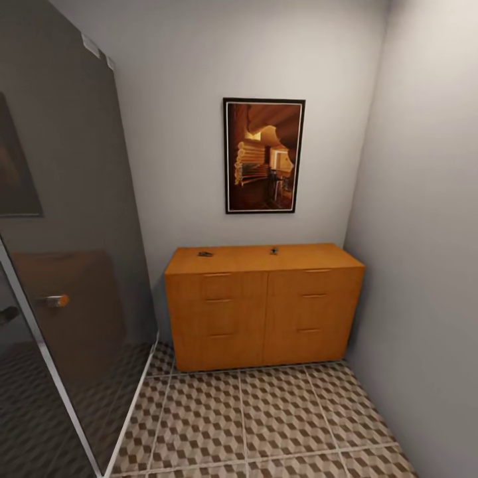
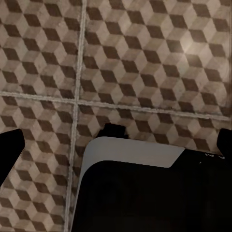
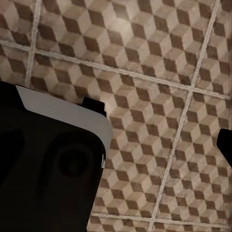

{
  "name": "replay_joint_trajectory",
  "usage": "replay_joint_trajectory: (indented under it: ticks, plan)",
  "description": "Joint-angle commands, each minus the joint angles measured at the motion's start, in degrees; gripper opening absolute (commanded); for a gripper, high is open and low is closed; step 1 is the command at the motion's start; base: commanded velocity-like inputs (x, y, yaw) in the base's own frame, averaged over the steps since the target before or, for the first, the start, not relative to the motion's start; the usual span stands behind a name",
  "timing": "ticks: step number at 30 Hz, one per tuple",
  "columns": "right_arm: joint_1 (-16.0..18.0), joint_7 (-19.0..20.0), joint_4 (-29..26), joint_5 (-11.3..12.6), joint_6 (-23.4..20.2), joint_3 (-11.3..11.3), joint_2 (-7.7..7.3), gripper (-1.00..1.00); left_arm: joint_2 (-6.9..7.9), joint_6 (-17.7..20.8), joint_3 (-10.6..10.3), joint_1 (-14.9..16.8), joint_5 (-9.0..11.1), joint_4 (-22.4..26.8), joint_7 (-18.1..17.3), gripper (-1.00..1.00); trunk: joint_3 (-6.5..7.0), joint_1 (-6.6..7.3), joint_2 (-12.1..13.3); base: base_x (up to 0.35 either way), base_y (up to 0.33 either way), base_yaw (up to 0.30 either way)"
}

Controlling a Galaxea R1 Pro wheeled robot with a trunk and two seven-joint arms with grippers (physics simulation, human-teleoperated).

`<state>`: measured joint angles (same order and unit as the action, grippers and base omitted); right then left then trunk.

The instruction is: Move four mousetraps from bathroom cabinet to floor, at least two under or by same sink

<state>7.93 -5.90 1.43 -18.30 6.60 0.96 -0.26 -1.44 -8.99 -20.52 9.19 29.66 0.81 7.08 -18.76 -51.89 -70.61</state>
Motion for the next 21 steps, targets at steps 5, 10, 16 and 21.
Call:
replay_joint_trajectory:
  ticks: [5,10,16,21]
  plan:
    - [0.07,-0.26,0.15,-0.33,0.25,0.09,0.0,1.0,-0.02,-0.15,-0.49,0.03,0.4,-0.02,0.21,1.0,-0.07,-0.03,-0.03,0.297,0.0,0.0]
    - [0.07,-0.26,0.15,-0.33,0.25,0.09,0.0,1.0,-0.01,-0.15,-0.49,0.03,0.39,-0.02,0.19,1.0,-0.07,-0.03,-0.03,0.295,0.0,0.0]
    - [0.07,-0.26,0.15,-0.33,0.25,0.09,0.0,1.0,0.0,-0.15,-0.49,0.03,0.4,-0.02,0.21,1.0,-0.07,-0.03,-0.03,0.292,0.0,0.0]
    - [0.07,-0.26,0.15,-0.33,0.25,0.09,0.0,1.0,-0.02,-0.15,-0.49,0.03,0.36,-0.02,0.2,1.0,-0.07,-0.03,-0.03,0.291,0.0,0.0]
